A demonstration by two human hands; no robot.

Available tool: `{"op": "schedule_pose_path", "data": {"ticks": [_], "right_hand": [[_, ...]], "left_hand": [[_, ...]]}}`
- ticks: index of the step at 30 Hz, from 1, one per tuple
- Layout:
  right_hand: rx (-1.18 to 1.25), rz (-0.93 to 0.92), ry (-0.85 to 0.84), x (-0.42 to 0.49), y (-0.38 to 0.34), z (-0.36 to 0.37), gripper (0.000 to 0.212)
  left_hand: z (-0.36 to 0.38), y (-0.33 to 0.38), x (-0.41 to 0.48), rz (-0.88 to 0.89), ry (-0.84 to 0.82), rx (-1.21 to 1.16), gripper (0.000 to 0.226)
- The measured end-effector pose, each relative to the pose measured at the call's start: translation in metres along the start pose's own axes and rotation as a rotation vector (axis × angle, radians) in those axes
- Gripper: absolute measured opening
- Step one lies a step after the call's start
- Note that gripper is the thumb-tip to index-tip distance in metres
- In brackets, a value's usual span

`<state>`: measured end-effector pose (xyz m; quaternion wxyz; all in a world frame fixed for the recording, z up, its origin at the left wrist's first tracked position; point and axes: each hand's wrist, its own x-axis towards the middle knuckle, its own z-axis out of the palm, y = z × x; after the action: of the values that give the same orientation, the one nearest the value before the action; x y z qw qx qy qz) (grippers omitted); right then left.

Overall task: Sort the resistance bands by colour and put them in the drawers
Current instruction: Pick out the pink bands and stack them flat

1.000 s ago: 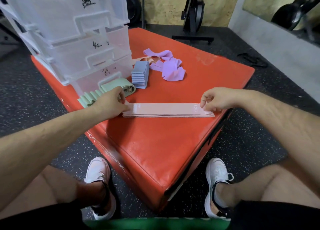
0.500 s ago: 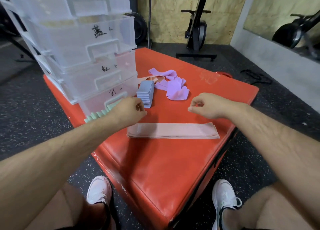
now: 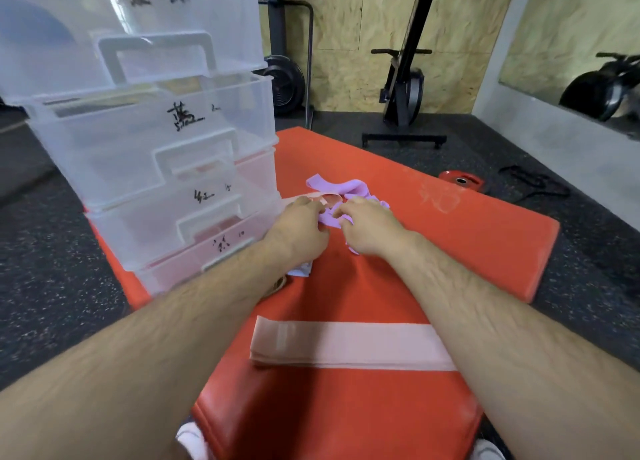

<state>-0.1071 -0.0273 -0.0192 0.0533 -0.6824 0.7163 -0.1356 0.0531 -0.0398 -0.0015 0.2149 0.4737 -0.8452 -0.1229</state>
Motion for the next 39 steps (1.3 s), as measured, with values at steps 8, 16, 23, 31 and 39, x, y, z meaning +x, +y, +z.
{"op": "schedule_pose_path", "data": {"ticks": [8, 16, 23, 31, 39], "right_hand": [[0.162, 0.043, -0.116, 0.096, -0.025, 0.019, 0.042], [0.147, 0.140, -0.152, 0.110, -0.022, 0.019, 0.024], [0.192, -0.072, 0.101, 0.082, -0.013, -0.057, 0.062], [0.517, -0.166, 0.401, -0.010, -0.018, -0.132, 0.051], [0.812, -0.022, 0.474, -0.090, -0.006, -0.109, 0.040]], "left_hand": [[0.013, -0.004, 0.034, -0.087, 0.024, 0.019, 0.046], [0.010, -0.003, 0.037, -0.124, 0.072, -0.042, 0.040], [-0.005, -0.006, 0.031, -0.114, 0.129, -0.163, 0.049], [-0.032, 0.025, 0.007, 0.120, 0.248, -0.502, 0.064], [-0.036, 0.066, -0.039, 0.085, -0.144, -0.835, 0.085]]}}
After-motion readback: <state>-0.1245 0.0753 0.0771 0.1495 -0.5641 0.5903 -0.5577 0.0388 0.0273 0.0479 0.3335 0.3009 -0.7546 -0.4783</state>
